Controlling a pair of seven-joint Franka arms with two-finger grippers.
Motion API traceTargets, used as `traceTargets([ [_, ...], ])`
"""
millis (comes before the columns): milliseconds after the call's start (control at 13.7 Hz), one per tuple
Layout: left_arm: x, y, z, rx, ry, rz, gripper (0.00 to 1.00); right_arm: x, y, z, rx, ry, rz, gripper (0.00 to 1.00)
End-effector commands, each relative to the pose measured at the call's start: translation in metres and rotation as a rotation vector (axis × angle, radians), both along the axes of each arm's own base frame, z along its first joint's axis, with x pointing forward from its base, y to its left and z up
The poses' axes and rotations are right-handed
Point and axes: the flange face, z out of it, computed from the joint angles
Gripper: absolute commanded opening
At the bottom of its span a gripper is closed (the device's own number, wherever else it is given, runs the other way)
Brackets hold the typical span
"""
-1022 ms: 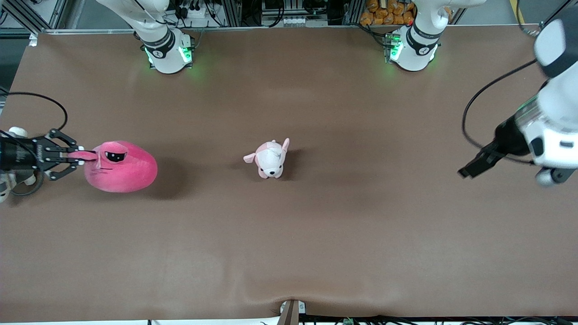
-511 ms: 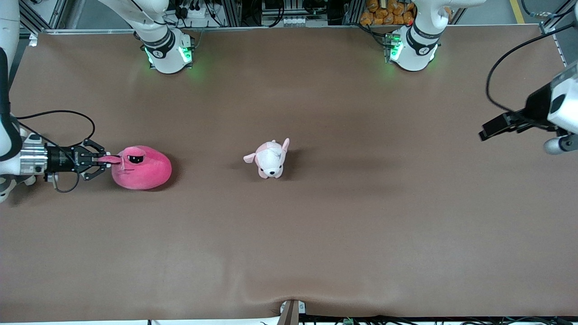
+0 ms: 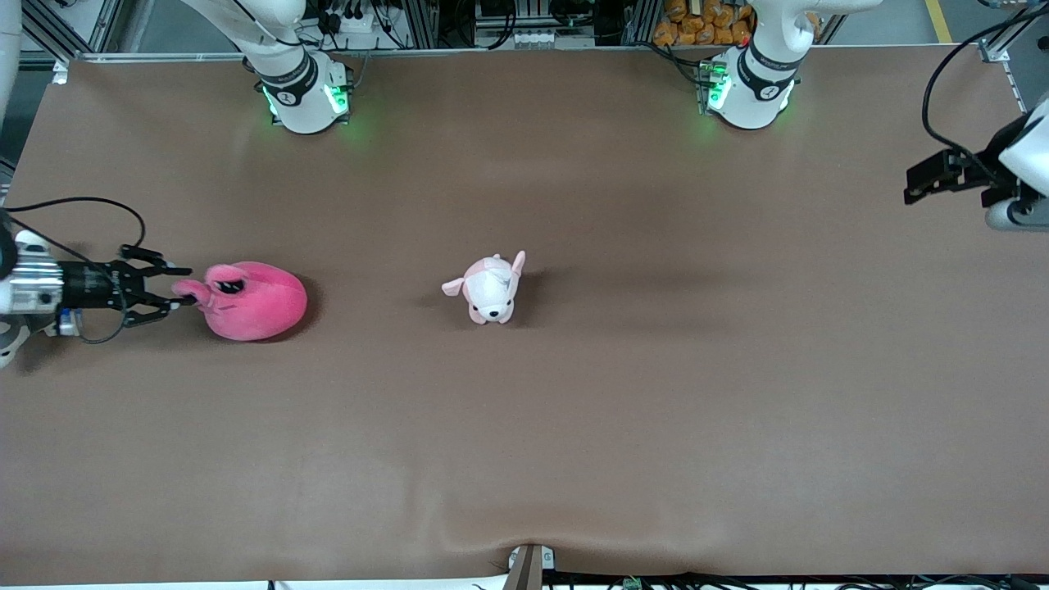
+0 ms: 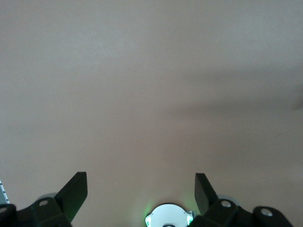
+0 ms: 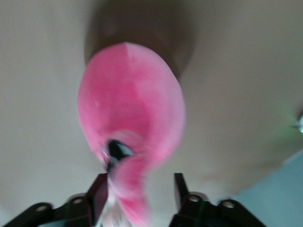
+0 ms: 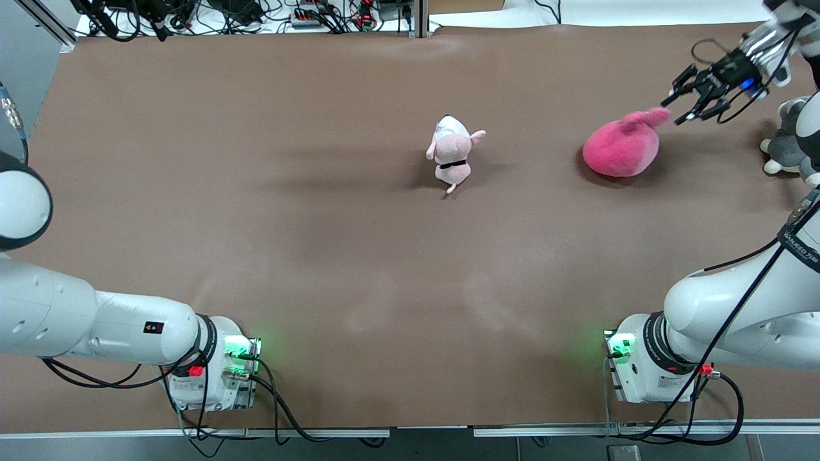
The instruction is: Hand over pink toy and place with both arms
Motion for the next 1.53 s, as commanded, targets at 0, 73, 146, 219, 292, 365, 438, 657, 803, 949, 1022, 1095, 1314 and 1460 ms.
traceTargets([
  [0,-0.018,0.002,0.005,-0.007,-0.008,-0.019,1.0,0.02,0.017,0.045,-0.01,-0.03,0.098,1.0],
  [73,-0.017,0.002,0.006,-0.013,-0.011,-0.013,1.0,0.027,0.025,0.052,-0.021,-0.051,0.111,1.0],
  [146,-0.018,0.0,0.007,-0.012,-0.013,-0.01,1.0,0.043,0.031,0.075,-0.05,-0.116,0.123,1.0],
  [219,-0.016,0.0,0.01,-0.014,-0.023,-0.007,1.0,0.061,0.043,0.099,-0.086,-0.18,0.158,1.0],
  [292,-0.014,0.002,0.009,-0.024,-0.026,0.003,1.0,0.068,0.047,0.12,-0.135,-0.216,0.187,1.0],
  [365,-0.014,0.011,0.008,-0.03,-0.028,0.023,1.0,0.075,0.057,0.141,-0.184,-0.254,0.219,1.0],
  [438,-0.011,0.02,0.009,-0.034,-0.049,0.04,1.0,0.081,0.073,0.161,-0.249,-0.283,0.267,1.0],
  [657,-0.012,0.013,0.013,-0.066,-0.066,0.038,1.0,0.083,0.149,0.192,-0.436,-0.276,0.476,1.0],
  [803,-0.011,0.012,0.014,-0.068,-0.07,0.037,1.0,0.071,0.173,0.227,-0.426,-0.31,0.524,1.0],
  [949,-0.011,0.01,0.015,-0.077,-0.079,0.036,1.0,0.054,0.176,0.271,-0.437,-0.355,0.534,1.0],
  [1022,-0.011,0.009,0.016,-0.077,-0.086,0.041,1.0,0.045,0.178,0.294,-0.435,-0.39,0.536,1.0],
  [1095,-0.011,0.008,0.017,-0.079,-0.088,0.065,1.0,0.033,0.178,0.317,-0.429,-0.438,0.558,1.0],
  [1314,-0.01,0.0,0.017,-0.078,-0.092,0.065,1.0,-0.02,0.169,0.357,-0.345,-0.508,0.864,1.0],
  [1460,-0.01,-0.001,0.016,-0.076,-0.092,0.064,1.0,-0.037,0.159,0.353,-0.353,-0.528,1.007,1.0],
])
